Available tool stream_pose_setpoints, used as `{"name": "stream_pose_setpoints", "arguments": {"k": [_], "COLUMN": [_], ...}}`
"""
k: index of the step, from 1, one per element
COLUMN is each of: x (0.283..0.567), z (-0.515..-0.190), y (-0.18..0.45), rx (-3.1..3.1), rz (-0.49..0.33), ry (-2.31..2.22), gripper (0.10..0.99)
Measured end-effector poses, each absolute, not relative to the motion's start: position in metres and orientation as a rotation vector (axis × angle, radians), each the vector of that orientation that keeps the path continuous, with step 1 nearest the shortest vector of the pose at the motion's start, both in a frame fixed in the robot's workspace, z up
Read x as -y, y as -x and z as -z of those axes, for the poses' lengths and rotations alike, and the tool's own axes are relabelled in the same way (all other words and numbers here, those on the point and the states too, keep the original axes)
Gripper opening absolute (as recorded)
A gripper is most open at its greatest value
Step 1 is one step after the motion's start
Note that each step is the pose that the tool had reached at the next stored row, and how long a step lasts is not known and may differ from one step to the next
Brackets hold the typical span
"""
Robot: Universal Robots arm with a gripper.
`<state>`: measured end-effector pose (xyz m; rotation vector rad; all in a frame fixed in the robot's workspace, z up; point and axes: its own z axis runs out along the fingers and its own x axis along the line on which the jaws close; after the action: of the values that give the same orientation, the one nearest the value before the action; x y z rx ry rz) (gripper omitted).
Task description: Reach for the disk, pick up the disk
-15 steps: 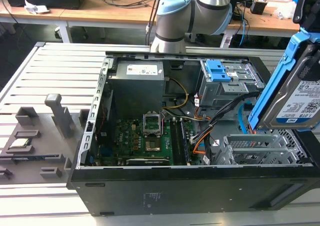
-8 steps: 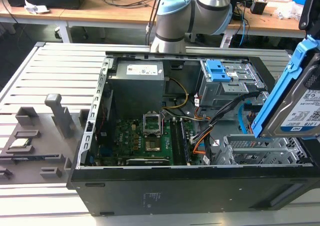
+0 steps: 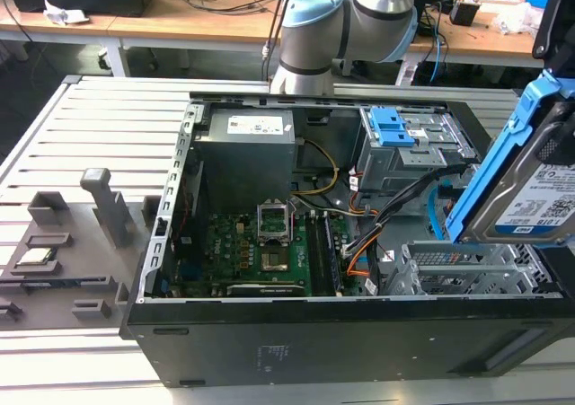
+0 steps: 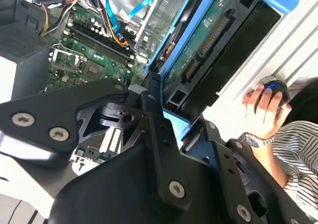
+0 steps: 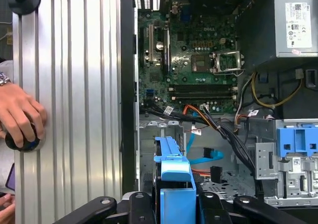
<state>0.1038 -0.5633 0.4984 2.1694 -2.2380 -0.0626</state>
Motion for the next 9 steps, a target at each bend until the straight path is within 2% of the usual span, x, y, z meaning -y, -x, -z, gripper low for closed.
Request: {"name": "stream_pose_setpoints", "arguments": {"k": [3, 9], "x": [0.5663, 0.5728], "z": [-0.4962, -0.4879], "y": [-0.1038, -0.0996], "rx": [2.267, 2.274], "rz": [0.104, 0.12], "ry": [-2.174, -2.181], "gripper": [0.369, 0.369]}}
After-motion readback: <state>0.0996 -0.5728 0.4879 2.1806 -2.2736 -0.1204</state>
